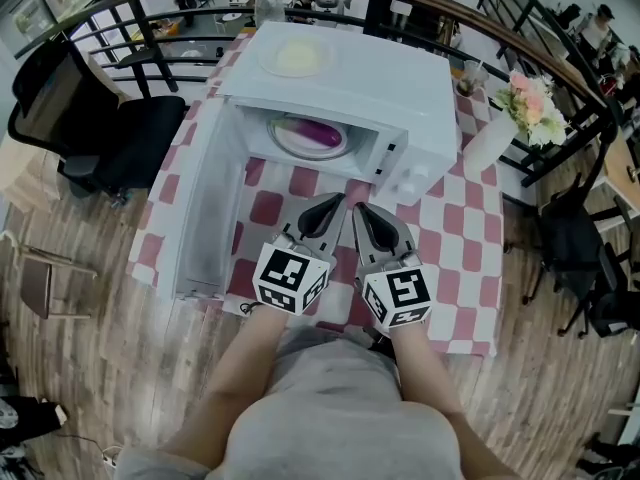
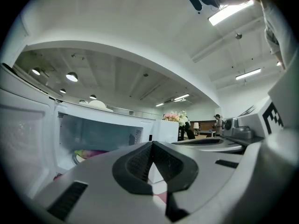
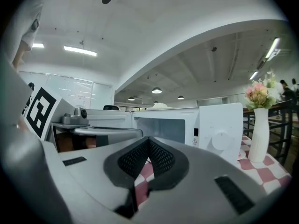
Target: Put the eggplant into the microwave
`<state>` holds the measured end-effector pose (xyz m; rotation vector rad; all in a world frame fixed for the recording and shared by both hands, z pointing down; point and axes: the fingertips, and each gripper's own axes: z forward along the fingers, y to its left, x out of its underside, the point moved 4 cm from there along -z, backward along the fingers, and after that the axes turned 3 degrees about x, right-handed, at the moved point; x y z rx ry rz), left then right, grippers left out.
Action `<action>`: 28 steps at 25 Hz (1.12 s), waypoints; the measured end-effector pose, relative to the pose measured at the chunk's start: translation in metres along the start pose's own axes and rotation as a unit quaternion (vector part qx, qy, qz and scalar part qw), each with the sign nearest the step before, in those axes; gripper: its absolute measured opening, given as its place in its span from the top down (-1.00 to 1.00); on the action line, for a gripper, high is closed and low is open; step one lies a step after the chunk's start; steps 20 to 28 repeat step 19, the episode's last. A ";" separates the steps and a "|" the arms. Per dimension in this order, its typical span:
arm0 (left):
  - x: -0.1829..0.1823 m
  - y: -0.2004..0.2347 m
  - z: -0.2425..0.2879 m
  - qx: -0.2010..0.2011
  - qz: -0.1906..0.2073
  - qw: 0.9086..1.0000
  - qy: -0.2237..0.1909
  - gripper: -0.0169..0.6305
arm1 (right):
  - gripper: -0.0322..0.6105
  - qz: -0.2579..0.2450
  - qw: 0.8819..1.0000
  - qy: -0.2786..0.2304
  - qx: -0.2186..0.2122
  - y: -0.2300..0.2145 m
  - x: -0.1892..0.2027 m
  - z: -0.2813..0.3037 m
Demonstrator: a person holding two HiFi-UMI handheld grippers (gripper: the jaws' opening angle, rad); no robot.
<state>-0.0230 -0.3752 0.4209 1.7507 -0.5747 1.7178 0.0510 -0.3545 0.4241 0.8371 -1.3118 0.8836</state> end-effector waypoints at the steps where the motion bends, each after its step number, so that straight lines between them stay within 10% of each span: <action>1: -0.001 -0.001 0.000 0.001 0.003 1.000 -0.001 0.94 | 0.83 0.000 1.000 -0.001 0.000 0.000 0.000 0.000; 28: -0.003 -0.014 -0.004 0.004 0.025 1.000 -0.004 0.94 | 0.83 -0.010 1.000 -0.014 0.002 0.003 -0.006 -0.011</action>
